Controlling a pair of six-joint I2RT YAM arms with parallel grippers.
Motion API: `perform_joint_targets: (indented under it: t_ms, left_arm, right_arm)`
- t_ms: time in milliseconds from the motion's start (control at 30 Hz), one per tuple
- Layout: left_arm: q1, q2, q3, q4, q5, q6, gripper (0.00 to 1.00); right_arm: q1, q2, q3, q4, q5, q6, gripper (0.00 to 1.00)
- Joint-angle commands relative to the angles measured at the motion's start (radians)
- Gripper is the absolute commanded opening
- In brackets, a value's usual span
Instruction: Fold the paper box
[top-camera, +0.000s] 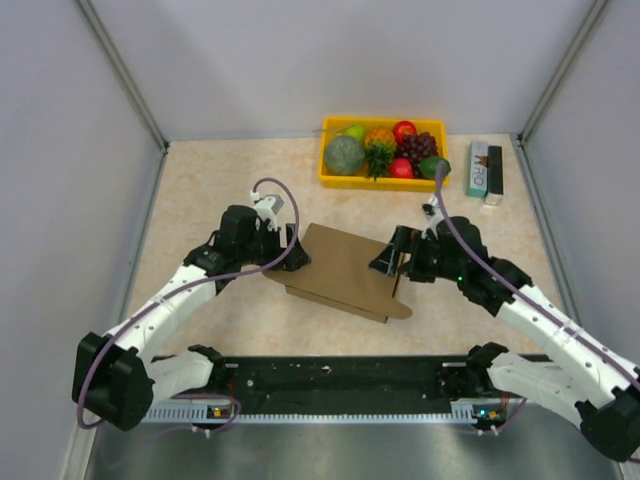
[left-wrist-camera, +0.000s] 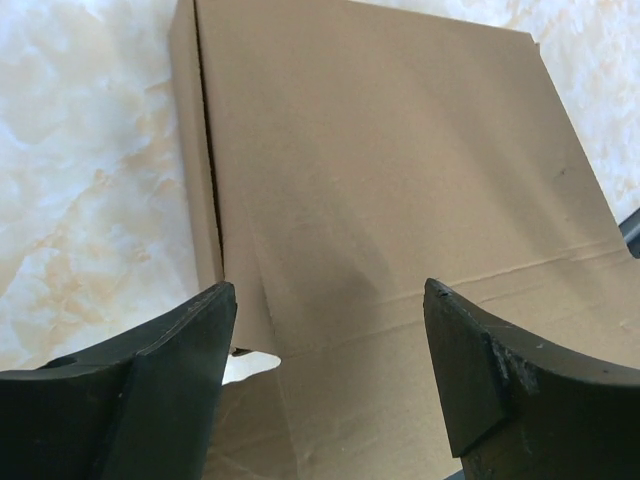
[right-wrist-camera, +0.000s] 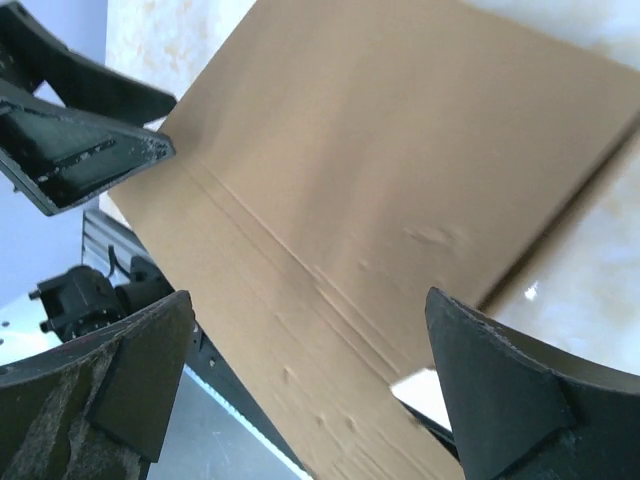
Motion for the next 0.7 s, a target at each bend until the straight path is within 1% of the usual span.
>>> perform_joint_targets:
  t_ms: [0,33,133,367,467,500,567,667]
  left_arm:
    - [0.023,0.039,0.035,0.005,0.147,0.045,0.77]
    - [0.024,0.047,0.041,-0.011,0.174,0.053,0.75]
    - [0.026,0.066,0.033,-0.038,0.191,0.058,0.72]
    - [0.026,0.038,-0.019,-0.009,0.237,0.024,0.72]
    - [0.026,0.041,-0.054,0.049,0.285,-0.014,0.66]
    - [0.026,0.042,-0.071,0.061,0.305,-0.024,0.62]
    - [0.026,0.047,-0.082,0.083,0.306,-0.047,0.56]
    - [0.024,0.023,-0.114,0.116,0.303,-0.083,0.52]
  right_arm:
    - [-0.104,-0.112,-0.064,-0.107,-0.050,0.046,0.98]
    - [-0.106,-0.118,-0.078,-0.107,-0.056,0.060,0.98]
    - [-0.106,-0.106,-0.104,-0.093,-0.105,0.080,0.96]
    - [-0.106,-0.110,-0.167,-0.072,-0.093,0.107,0.86]
    - [-0.106,-0.112,-0.194,-0.020,-0.129,0.135,0.82]
    - [-0.106,-0.107,-0.200,0.009,-0.140,0.142,0.80]
    - [-0.106,-0.101,-0.214,0.027,-0.157,0.165,0.78]
    - [-0.106,-0.101,-0.231,0.048,-0.140,0.175,0.75]
